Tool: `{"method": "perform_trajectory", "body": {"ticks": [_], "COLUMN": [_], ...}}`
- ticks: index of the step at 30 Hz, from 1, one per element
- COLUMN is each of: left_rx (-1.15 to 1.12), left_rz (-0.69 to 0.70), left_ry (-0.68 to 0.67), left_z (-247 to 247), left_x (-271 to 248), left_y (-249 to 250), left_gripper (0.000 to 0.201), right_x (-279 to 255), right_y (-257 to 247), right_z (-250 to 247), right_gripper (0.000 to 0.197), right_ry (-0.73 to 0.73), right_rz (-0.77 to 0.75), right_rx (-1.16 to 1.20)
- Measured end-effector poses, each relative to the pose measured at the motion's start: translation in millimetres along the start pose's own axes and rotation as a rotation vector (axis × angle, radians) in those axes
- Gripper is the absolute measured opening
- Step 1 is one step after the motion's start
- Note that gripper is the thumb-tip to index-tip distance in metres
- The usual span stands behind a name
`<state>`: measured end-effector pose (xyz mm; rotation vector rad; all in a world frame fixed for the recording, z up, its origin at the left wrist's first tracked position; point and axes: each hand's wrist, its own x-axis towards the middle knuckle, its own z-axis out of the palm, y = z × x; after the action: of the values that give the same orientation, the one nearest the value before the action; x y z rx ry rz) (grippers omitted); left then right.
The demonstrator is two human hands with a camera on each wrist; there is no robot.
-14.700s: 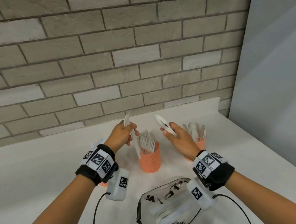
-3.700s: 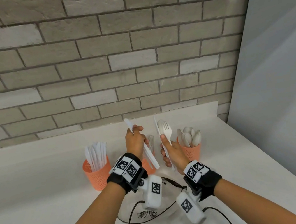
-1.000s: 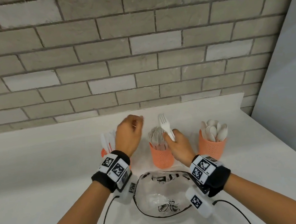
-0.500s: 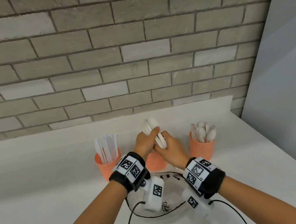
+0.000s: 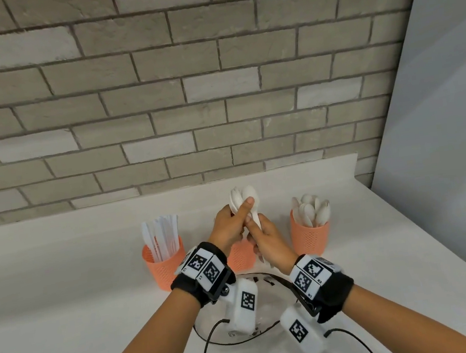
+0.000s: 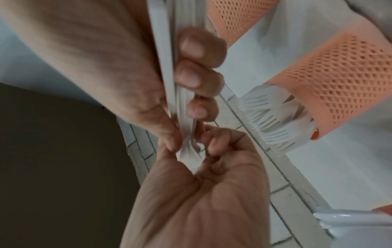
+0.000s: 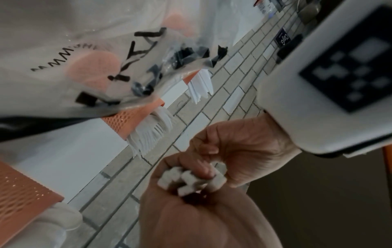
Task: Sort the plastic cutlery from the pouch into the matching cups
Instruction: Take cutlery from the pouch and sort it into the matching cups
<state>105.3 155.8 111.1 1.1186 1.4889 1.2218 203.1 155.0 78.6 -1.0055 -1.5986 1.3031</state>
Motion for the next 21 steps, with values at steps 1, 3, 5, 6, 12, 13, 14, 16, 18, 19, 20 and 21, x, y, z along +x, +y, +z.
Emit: {"method": "perform_trajectory", "body": {"ticks": [1, 3, 5, 6, 12, 13, 14, 16, 18, 19, 20, 21], "left_rx": [-0.014, -0.075, -0.171, -0.210, -0.244, -0.247, -0.252, -0.261, -0.255, -0.254, -0.255, -0.264], "left_rz": [0.012, 0.033, 0.043, 0.046, 0.040, 0.037, 0.033, 0.028, 0.033, 0.036, 0.038, 0.039], "left_ry": [0.016, 0.046, 0.043, 0.038, 0.011, 0.011, 0.015, 0.041, 0.090, 0.121, 0.158, 0.200], "left_z": [1.5, 4.4, 7.0, 8.1, 12.2, 13.0, 14.0, 17.0, 19.8, 20.9, 21.7, 21.9], "left_x": [-0.4, -2.3, -4.8, -5.5, -7.1, -7.2, -7.5, -7.8, -7.9, -7.9, -7.7, -7.0], "left_y": [-0.7, -2.1, -3.1, -3.7, -4.0, -3.6, -3.0, -2.1, -1.7, -1.9, -2.4, -2.6], "left_gripper": [0.031, 0.026, 0.021, 0.018, 0.019, 0.021, 0.023, 0.027, 0.032, 0.033, 0.034, 0.034], "right_x": [1.1, 2.6, 2.4, 1.7, 0.6, 0.4, -0.2, -1.2, 0.0, 1.4, 2.4, 3.3], "right_y": [2.0, 3.8, 2.9, 2.0, 5.0, 5.9, 6.2, 6.5, 8.1, 9.2, 9.8, 10.4], "right_z": [-1.4, -5.4, -9.3, -10.9, -17.6, -18.6, -19.6, -21.2, -22.8, -24.1, -25.6, -27.2], "right_gripper": [0.019, 0.019, 0.018, 0.016, 0.025, 0.023, 0.021, 0.016, 0.017, 0.019, 0.021, 0.019], "right_ry": [0.030, 0.069, 0.082, 0.081, 0.081, 0.079, 0.078, 0.080, 0.097, 0.108, 0.113, 0.112], "right_rz": [-0.001, -0.001, 0.001, 0.005, 0.031, 0.032, 0.032, 0.027, 0.027, 0.030, 0.034, 0.038], "right_rx": [-0.007, -0.019, 0.004, 0.024, 0.016, 0.012, 0.013, 0.033, 0.051, 0.057, 0.063, 0.067]}}
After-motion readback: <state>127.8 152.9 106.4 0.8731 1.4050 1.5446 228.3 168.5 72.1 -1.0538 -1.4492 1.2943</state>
